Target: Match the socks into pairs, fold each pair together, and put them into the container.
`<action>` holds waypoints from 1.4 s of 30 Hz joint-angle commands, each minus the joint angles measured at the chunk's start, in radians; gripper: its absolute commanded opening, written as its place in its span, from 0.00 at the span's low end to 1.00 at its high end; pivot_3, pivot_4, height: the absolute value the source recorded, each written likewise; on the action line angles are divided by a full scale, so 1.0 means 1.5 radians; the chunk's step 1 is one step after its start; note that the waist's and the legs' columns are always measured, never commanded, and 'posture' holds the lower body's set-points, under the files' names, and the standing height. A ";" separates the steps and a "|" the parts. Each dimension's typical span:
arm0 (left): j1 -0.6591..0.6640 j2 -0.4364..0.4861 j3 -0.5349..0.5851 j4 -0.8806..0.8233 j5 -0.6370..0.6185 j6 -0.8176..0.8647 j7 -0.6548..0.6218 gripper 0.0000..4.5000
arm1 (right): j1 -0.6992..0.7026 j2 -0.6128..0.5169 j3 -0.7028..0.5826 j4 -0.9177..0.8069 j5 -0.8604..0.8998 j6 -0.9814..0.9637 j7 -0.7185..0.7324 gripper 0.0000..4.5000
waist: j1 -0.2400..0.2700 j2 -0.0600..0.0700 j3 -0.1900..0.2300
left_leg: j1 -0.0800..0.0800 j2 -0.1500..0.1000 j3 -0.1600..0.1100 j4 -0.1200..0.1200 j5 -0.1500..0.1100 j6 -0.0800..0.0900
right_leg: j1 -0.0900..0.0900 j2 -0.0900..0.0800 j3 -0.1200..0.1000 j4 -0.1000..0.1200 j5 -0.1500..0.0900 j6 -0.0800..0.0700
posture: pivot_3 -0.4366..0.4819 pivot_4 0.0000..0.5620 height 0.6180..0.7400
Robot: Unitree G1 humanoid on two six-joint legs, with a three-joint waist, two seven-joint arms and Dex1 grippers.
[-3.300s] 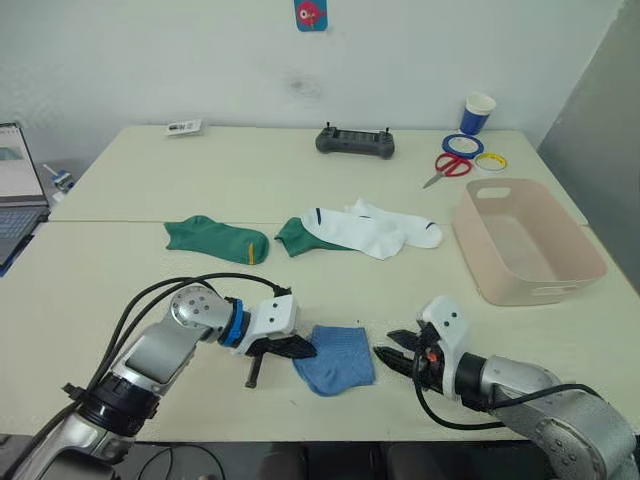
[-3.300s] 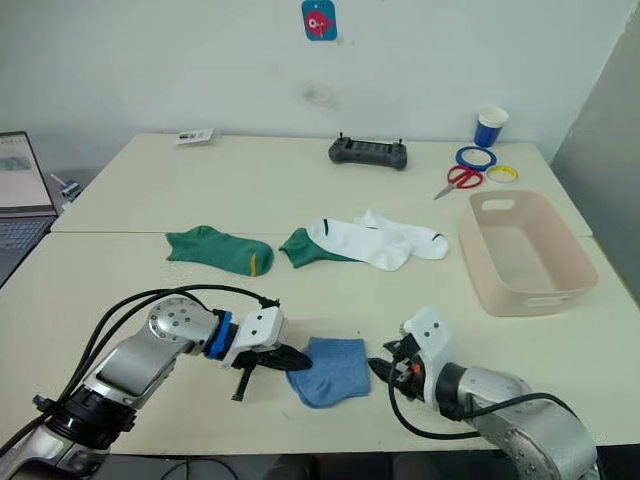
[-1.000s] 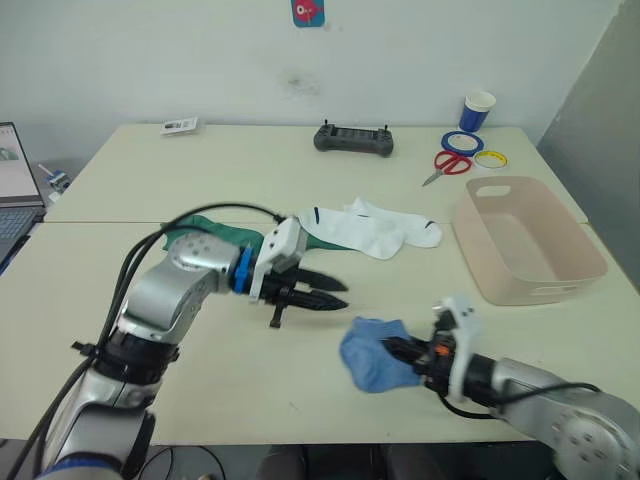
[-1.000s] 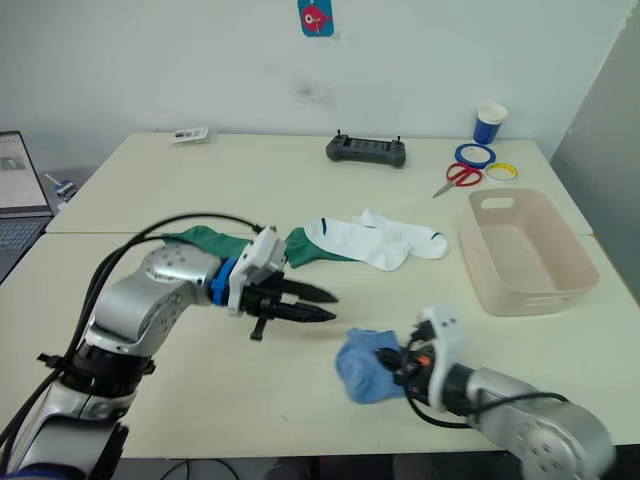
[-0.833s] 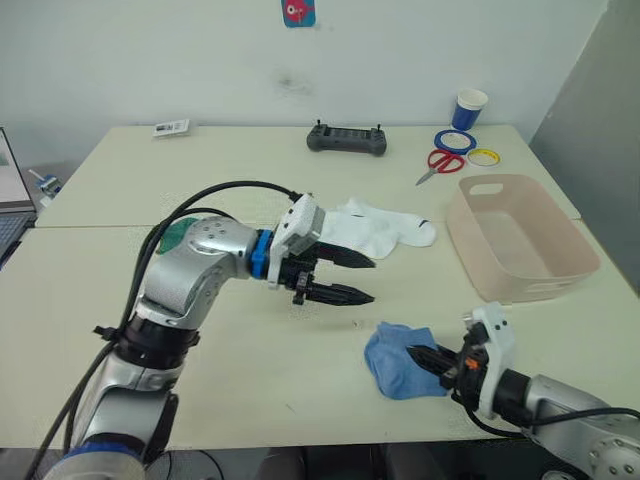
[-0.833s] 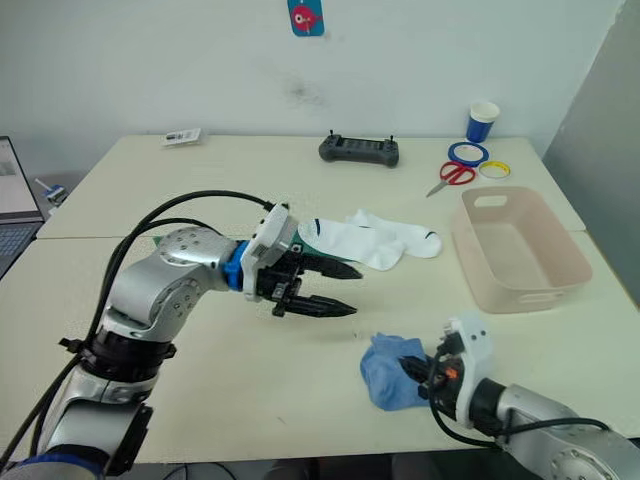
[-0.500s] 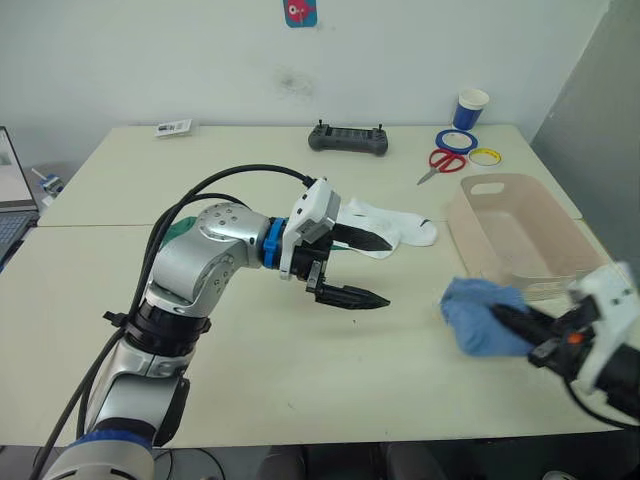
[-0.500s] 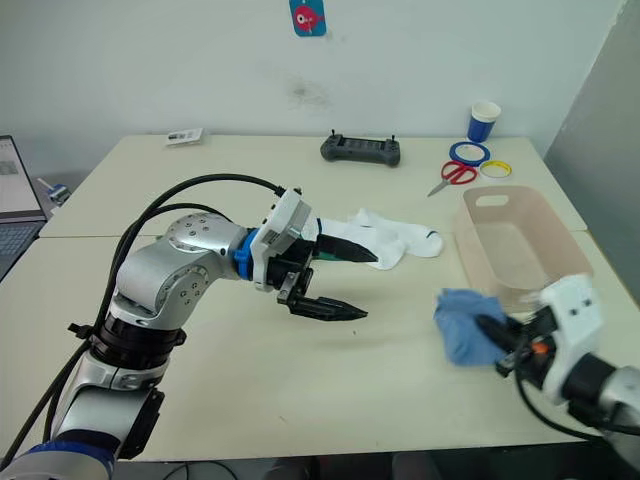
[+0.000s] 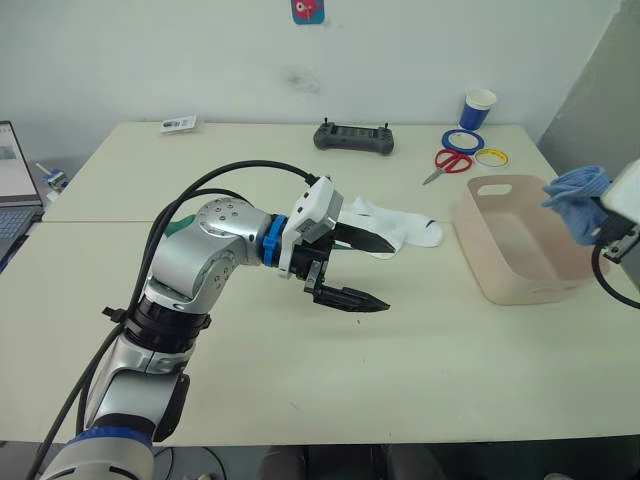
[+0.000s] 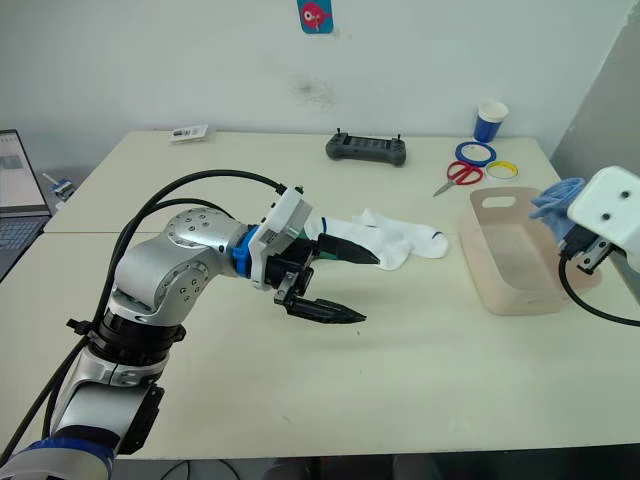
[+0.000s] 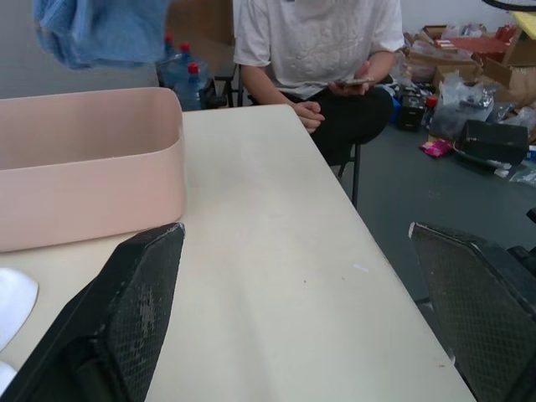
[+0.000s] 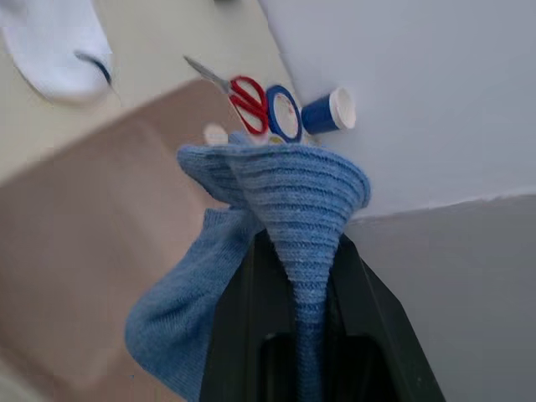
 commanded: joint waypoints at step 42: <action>-0.045 -0.036 -0.006 -0.013 -0.005 0.019 0.065 1.00 | -0.605 0.262 0.390 0.556 -0.317 -0.290 0.475 0.83 | -0.001 0.002 0.001 | 0.001 0.000 0.003 0.002 0.001 -0.002 | -0.001 -0.001 0.001 0.005 0.002 -0.004 | 0.48 0.27 1.00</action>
